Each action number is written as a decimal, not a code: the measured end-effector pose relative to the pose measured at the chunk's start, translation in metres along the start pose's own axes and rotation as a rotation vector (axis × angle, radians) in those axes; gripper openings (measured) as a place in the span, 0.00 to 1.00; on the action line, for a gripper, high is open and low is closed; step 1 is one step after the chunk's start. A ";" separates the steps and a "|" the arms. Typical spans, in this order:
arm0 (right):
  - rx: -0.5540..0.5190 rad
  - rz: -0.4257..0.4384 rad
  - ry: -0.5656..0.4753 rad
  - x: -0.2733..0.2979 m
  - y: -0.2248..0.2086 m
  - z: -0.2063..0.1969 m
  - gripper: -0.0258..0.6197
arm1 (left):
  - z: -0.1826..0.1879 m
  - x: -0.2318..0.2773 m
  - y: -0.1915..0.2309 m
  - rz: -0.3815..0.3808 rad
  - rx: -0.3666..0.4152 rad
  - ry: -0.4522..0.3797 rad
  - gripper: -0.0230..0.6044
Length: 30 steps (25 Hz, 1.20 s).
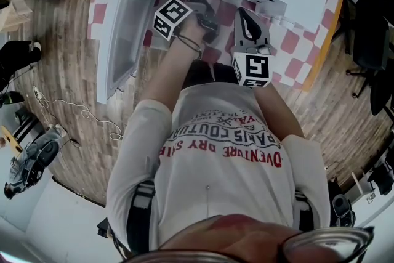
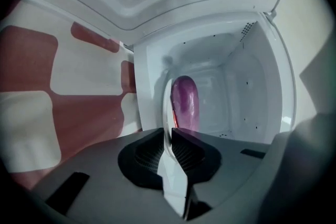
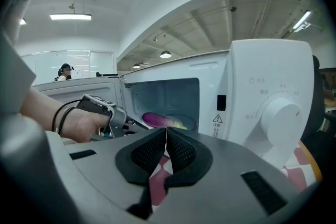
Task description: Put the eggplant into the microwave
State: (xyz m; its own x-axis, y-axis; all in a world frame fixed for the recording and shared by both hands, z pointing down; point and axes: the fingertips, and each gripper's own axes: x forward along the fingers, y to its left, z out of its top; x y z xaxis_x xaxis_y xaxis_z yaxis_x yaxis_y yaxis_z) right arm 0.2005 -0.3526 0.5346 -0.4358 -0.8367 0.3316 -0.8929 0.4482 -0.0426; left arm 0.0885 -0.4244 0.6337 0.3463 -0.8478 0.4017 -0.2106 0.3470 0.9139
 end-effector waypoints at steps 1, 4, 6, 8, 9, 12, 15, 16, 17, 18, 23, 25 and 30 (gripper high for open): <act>-0.001 0.003 0.000 0.000 0.002 0.001 0.08 | 0.000 0.000 0.000 0.009 0.009 -0.001 0.10; -0.002 0.011 0.000 0.000 0.005 0.001 0.08 | 0.003 -0.004 0.008 0.050 -0.001 -0.017 0.20; -0.001 0.011 0.000 -0.001 0.005 0.001 0.08 | 0.003 -0.006 0.015 0.064 -0.011 -0.023 0.29; 0.002 0.008 0.003 -0.002 0.004 -0.001 0.08 | 0.002 -0.008 0.018 0.059 -0.014 -0.022 0.31; 0.005 0.006 0.005 -0.003 0.003 -0.002 0.08 | 0.001 -0.009 0.018 0.053 -0.013 -0.020 0.32; 0.014 0.001 0.012 -0.005 0.003 -0.005 0.08 | -0.001 -0.012 0.012 0.030 0.003 -0.012 0.33; 0.017 0.001 0.011 -0.008 0.006 -0.005 0.08 | -0.003 -0.021 0.007 0.026 0.038 -0.005 0.33; 0.017 0.001 0.008 -0.008 0.007 -0.004 0.08 | -0.004 -0.025 0.005 0.022 0.055 0.001 0.33; 0.017 -0.001 0.005 -0.010 0.008 -0.003 0.08 | -0.006 -0.029 0.001 0.013 0.072 0.009 0.33; 0.017 -0.004 0.001 -0.011 0.008 -0.001 0.08 | -0.009 -0.033 -0.003 0.000 0.088 0.018 0.33; 0.022 -0.025 -0.021 -0.019 0.014 0.008 0.08 | -0.028 -0.063 -0.023 -0.070 0.242 0.107 0.09; 0.024 -0.039 -0.032 -0.023 0.016 0.013 0.08 | -0.033 -0.077 -0.034 -0.104 0.317 0.140 0.08; 0.027 -0.088 -0.058 -0.032 0.024 0.021 0.08 | -0.039 -0.109 -0.060 -0.173 0.608 0.175 0.08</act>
State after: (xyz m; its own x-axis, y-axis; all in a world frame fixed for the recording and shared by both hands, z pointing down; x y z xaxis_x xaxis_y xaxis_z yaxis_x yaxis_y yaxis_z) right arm 0.1909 -0.3215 0.5028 -0.3606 -0.8898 0.2797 -0.9305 0.3639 -0.0418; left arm 0.0992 -0.3377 0.5371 0.5542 -0.7756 0.3021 -0.5998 -0.1205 0.7910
